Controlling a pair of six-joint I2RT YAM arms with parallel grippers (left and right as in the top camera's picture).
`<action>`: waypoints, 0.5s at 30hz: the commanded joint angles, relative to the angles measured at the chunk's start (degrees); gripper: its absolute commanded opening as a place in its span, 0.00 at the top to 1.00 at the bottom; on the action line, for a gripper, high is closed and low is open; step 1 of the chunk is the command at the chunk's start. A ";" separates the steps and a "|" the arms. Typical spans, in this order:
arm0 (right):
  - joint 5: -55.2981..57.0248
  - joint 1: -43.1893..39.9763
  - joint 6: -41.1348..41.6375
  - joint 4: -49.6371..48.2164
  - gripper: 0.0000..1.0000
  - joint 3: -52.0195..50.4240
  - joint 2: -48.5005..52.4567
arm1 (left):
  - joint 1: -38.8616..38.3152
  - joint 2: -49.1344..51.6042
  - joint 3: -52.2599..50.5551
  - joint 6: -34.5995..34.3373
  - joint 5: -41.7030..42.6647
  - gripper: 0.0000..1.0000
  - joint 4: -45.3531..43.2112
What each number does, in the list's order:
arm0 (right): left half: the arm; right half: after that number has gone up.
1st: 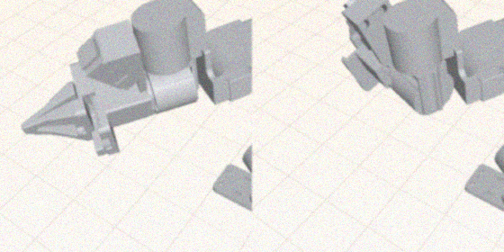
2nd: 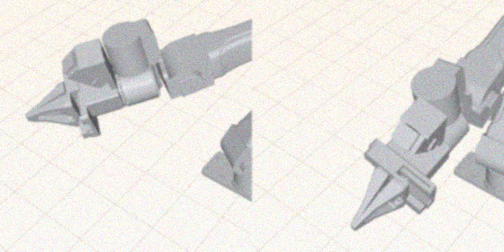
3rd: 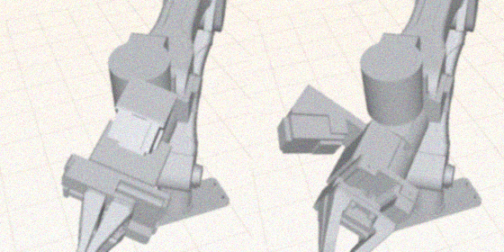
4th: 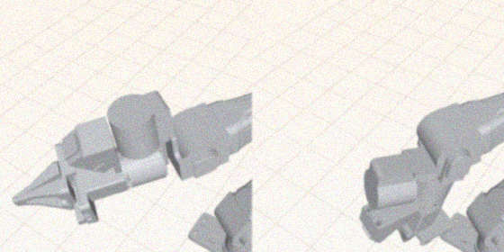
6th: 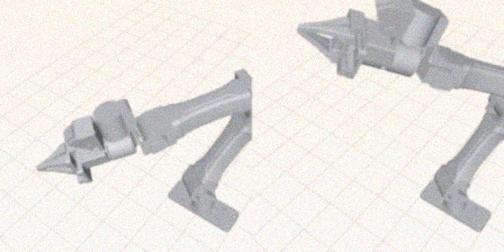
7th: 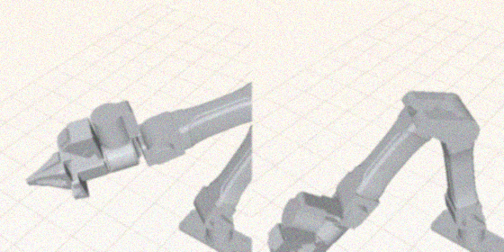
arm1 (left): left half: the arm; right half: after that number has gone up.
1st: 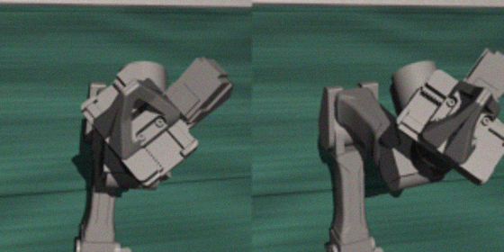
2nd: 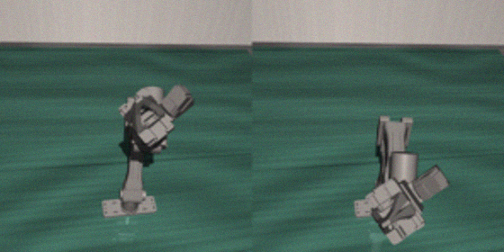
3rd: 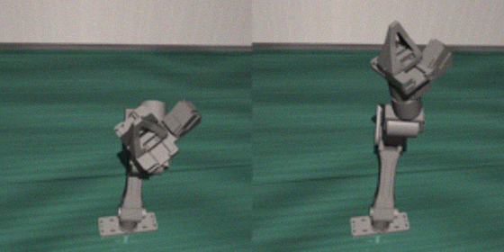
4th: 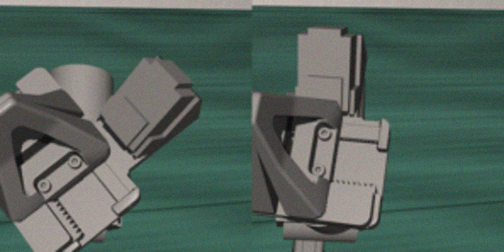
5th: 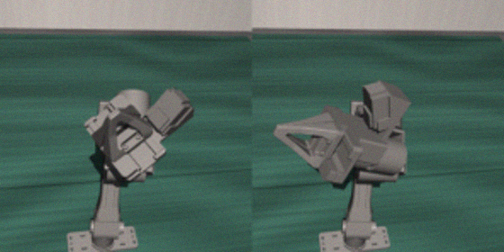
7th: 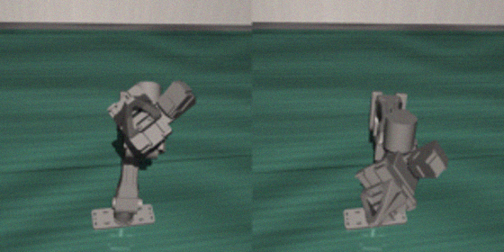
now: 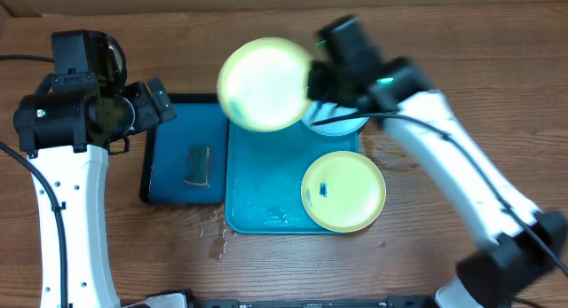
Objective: Clean dirty plates on tray and stack at the side
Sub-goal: 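Carry the yellow plate to the right side of the table, right gripper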
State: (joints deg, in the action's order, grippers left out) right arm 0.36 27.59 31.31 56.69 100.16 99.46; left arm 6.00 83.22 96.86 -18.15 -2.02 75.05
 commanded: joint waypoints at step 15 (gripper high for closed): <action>2.56 -31.56 0.22 15.02 0.96 -3.15 -1.33 | 0.00 0.00 0.48 -1.16 -0.74 0.00 -0.07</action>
State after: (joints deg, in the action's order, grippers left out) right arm 2.24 -1.91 31.33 71.64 99.31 97.80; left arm 6.00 83.22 96.86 -18.15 -2.04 75.05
